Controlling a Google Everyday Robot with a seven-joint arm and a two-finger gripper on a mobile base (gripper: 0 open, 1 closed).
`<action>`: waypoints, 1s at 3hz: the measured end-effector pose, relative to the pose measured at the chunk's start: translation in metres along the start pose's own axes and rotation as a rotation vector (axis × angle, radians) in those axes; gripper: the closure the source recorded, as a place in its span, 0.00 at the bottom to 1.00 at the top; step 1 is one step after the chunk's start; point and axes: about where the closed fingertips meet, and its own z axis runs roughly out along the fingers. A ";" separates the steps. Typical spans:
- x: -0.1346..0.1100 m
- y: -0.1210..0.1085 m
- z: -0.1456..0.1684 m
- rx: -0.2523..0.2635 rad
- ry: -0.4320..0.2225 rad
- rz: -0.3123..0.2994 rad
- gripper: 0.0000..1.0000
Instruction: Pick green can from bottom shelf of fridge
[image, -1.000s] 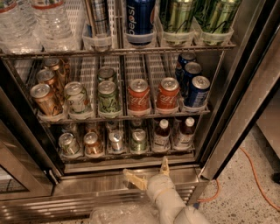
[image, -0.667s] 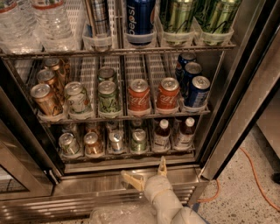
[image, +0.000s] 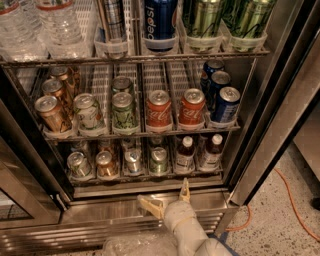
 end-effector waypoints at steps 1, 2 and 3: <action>-0.012 0.004 -0.001 0.014 -0.068 -0.025 0.00; -0.012 0.004 -0.001 0.014 -0.068 -0.025 0.00; -0.012 0.004 -0.001 0.014 -0.068 -0.025 0.18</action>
Offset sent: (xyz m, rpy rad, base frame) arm -0.0007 0.0031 0.0113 0.0026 -0.0606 -0.0102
